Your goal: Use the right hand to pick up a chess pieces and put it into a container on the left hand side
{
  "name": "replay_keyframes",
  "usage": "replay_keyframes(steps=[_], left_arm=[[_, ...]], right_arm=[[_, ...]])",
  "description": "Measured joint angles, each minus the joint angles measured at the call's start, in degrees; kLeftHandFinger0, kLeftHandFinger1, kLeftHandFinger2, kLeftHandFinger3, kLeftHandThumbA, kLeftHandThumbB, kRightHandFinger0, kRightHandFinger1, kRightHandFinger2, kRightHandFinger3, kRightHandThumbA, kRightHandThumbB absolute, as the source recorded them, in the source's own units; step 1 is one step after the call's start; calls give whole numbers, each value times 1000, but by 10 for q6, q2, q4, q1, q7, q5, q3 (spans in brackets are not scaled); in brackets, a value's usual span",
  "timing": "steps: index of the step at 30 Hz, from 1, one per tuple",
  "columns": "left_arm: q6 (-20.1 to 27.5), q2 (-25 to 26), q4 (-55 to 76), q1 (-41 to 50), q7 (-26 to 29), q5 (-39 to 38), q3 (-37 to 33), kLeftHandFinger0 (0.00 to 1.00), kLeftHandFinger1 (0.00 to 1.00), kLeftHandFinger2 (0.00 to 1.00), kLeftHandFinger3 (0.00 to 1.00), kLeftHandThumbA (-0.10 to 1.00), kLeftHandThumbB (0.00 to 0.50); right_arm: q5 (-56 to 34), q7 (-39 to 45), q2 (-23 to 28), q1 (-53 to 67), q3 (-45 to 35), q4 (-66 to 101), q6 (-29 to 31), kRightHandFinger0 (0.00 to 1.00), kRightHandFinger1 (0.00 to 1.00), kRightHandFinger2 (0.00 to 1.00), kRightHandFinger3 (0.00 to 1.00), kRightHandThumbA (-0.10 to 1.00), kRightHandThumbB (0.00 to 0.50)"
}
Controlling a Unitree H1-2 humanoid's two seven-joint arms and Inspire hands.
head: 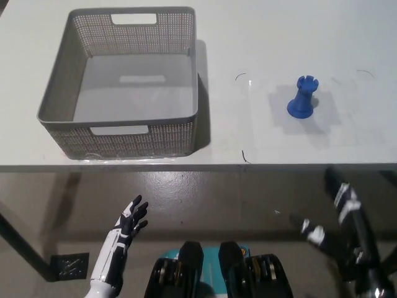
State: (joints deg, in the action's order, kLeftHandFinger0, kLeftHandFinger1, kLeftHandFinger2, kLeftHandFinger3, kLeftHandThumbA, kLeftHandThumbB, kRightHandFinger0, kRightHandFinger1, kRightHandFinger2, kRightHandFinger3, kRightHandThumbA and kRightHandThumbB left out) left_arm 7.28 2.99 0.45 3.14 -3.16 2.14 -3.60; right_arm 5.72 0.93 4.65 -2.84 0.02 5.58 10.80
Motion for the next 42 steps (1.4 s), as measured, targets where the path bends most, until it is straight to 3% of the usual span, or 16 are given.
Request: replay_keyframes(steps=[11,18,24,29,32,37,39,42], left_arm=[[4,1,-4,0,0,7,-3,1000,1000,1000,1000,1000,116],[7,3,-7,0,0,11,-6,1000,1000,1000,1000,1000,135],[9,9,-8,1,0,18,-15,1000,1000,1000,1000,1000,157],[16,18,-11,1,-4,21,-22,1000,1000,1000,1000,1000,179],[22,22,-11,1,-7,21,-25,1000,1000,1000,1000,1000,178],[36,25,-13,1,-11,22,-28,1000,1000,1000,1000,1000,171],[41,26,-15,2,-12,22,-28,1000,1000,1000,1000,1000,170],[47,28,-16,3,-14,21,-28,1000,1000,1000,1000,1000,179]], right_arm=[[37,-23,22,-173,-35,-47,-43,1000,1000,1000,1000,983,427],[40,-33,40,-262,-42,-157,-57,1000,1000,1000,1000,902,414],[45,-47,48,-342,-42,-302,-64,1000,1000,1000,1000,938,480],[43,-52,48,-385,-43,-397,-70,1000,1000,1000,1000,940,469],[42,-55,49,-407,-43,-448,-71,1000,1000,1000,1000,967,500],[42,-62,53,-448,-40,-533,-70,1000,1000,1000,1000,914,498],[42,-65,54,-463,-36,-570,-69,1000,1000,1000,1000,858,471],[43,-70,55,-484,-27,-621,-65,1000,1000,1000,1000,839,499]])
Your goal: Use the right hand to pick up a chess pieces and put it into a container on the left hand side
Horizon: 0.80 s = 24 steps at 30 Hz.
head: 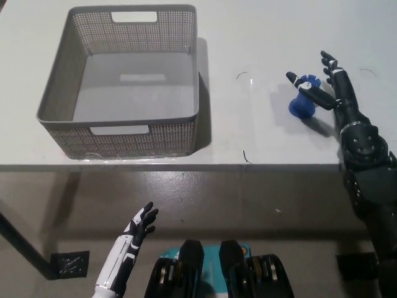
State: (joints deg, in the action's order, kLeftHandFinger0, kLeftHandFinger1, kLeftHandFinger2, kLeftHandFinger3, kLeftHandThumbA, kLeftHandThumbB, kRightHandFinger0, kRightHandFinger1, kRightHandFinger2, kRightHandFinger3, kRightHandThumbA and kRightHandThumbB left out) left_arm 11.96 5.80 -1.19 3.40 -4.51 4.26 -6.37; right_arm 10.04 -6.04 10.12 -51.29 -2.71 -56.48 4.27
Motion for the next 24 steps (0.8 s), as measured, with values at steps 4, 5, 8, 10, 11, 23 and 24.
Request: replay_keyframes(steps=[4,5,8,10,11,23,24], left_arm=[[7,4,-1,0,-2,-1,0,1000,1000,1000,1000,1000,139],[8,4,-2,0,-3,-1,0,1000,1000,1000,1000,1000,133],[19,5,-10,0,-6,-2,0,1000,1000,1000,1000,1000,126],[22,5,-12,1,-8,-2,0,1000,1000,1000,1000,1000,133],[24,6,-13,0,-8,-2,0,1000,1000,1000,1000,1000,135],[36,6,-14,0,-12,-8,1,1000,1000,1000,1000,1000,136],[36,6,-15,0,-13,-9,2,1000,1000,1000,1000,1000,136]], right_arm=[[3,-9,1,-24,14,-62,9,1000,1000,1000,1000,835,500],[4,-11,2,-28,17,-72,12,1000,1000,1000,1000,824,500],[4,-18,3,-39,24,-105,21,1000,1000,1000,1000,809,500],[4,-22,6,-44,28,-118,25,1000,1000,1000,1000,790,500],[4,-25,7,-46,31,-130,28,1000,1000,1000,1000,786,500],[5,-47,8,-70,68,-201,52,1000,1000,1000,1000,819,500],[5,-48,8,-72,72,-207,53,1000,1000,1000,1000,823,500]])
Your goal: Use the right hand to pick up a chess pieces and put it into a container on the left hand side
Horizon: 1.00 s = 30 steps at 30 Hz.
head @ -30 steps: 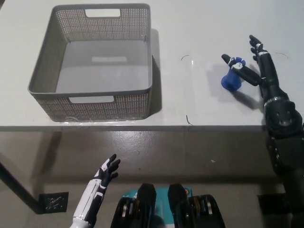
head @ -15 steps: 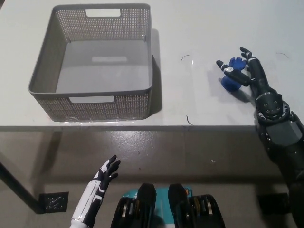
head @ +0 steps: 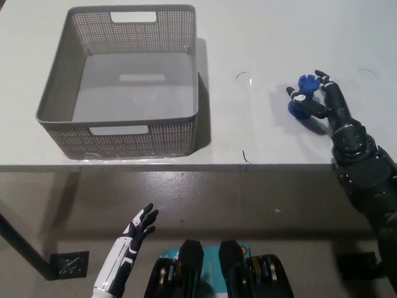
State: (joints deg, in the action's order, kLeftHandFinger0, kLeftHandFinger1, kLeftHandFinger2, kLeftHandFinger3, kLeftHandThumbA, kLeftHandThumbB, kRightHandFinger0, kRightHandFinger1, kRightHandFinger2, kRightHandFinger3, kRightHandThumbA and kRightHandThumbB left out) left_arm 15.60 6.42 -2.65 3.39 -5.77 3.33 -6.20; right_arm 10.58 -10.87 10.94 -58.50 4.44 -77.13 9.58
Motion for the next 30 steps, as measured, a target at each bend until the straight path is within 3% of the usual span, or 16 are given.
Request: replay_keyframes(steps=[5,8,9,10,11,12,13,14,16,20,21,22,24,26,29,30], left_arm=[[2,5,0,-2,-5,-2,0,1000,1000,1000,1000,1000,128],[4,6,-1,-4,-7,-3,0,1000,1000,1000,1000,1000,132],[6,6,-3,-5,-8,-3,0,1000,1000,1000,1000,1000,119],[7,6,-5,-6,-8,-3,0,1000,1000,1000,1000,1000,125],[9,6,-8,-7,-9,-4,0,1000,1000,1000,1000,1000,132],[11,6,-11,-8,-9,-4,0,1000,1000,1000,1000,1000,133],[11,6,-13,-8,-9,-4,0,1000,1000,1000,1000,1000,131],[12,6,-15,-9,-10,-5,1,1000,1000,1000,1000,1000,130],[12,7,-16,-10,-12,-6,1,1000,1000,1000,1000,1000,121],[14,9,-18,-18,-18,-9,1,1000,1000,1000,1000,1000,140],[14,9,-18,-20,-18,-11,1,1000,1000,1000,1000,1000,138],[14,9,-19,-21,-18,-12,1,1000,1000,1000,1000,1000,143],[15,9,-20,-23,-19,-14,1,1000,1000,1000,1000,1000,147],[16,9,-21,-23,-20,-15,1,1000,1000,1000,1000,1000,145],[16,10,-21,-23,-22,-16,1,1000,1000,1000,1000,1000,142],[16,10,-21,-23,-23,-16,1,1000,1000,1000,1000,1000,141]], right_arm=[[0,-5,0,-9,11,-16,1,1000,1000,1000,1000,786,500],[-1,-5,0,-11,10,-21,3,1000,1000,1000,1000,646,500],[-2,-6,-1,-12,8,-22,3,930,971,1000,1000,505,499],[-4,-8,-2,-12,2,-23,4,649,705,814,963,440,481],[-8,-11,-4,-12,-6,-23,4,273,350,414,545,275,328],[-11,-15,-5,-13,-10,-24,4,184,306,413,451,243,347],[-13,-20,-5,-13,-13,-24,4,10,70,238,185,-52,234],[-14,-26,-4,-14,-16,-25,4,2,68,307,225,-90,218],[-15,-38,-3,-16,-19,-27,5,0,206,629,567,-100,159],[-23,-46,-2,-15,-30,-30,9,0,285,731,714,-100,153],[-26,-47,-2,-15,-33,-30,9,75,340,732,728,-100,170],[-28,-47,-2,-14,-35,-31,9,202,404,714,718,-100,183],[-31,-48,-2,-12,-38,-33,9,184,231,534,672,-100,187],[-35,-50,-2,-11,-40,-33,10,229,146,412,656,-100,187],[-38,-52,-2,-11,-43,-33,10,23,3,202,646,-100,171],[-39,-53,-2,-11,-44,-34,10,1,0,190,645,-100,171]])
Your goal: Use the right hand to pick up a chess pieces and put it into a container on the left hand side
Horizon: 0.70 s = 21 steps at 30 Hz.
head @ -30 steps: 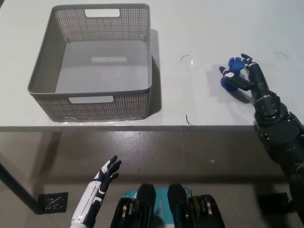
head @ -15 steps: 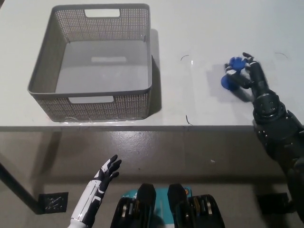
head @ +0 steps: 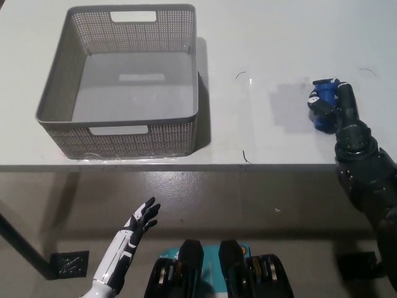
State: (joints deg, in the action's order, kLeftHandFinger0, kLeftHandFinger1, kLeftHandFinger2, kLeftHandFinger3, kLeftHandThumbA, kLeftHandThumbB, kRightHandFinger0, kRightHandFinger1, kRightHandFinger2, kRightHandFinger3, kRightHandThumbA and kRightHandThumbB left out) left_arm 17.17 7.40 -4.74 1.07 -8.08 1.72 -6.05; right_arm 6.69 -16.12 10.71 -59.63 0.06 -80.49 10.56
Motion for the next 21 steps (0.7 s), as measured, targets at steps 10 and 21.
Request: replay_keyframes(steps=[10,21], left_arm=[[1,1,0,0,-3,0,1,1000,1000,996,989,1000,132],[2,1,-1,-1,-4,0,2,1000,1000,990,996,1000,152]], right_arm=[[-3,-11,-5,-4,-2,14,12,0,281,740,780,-100,131],[7,-23,-37,-34,11,189,23,0,327,744,610,-100,104]])
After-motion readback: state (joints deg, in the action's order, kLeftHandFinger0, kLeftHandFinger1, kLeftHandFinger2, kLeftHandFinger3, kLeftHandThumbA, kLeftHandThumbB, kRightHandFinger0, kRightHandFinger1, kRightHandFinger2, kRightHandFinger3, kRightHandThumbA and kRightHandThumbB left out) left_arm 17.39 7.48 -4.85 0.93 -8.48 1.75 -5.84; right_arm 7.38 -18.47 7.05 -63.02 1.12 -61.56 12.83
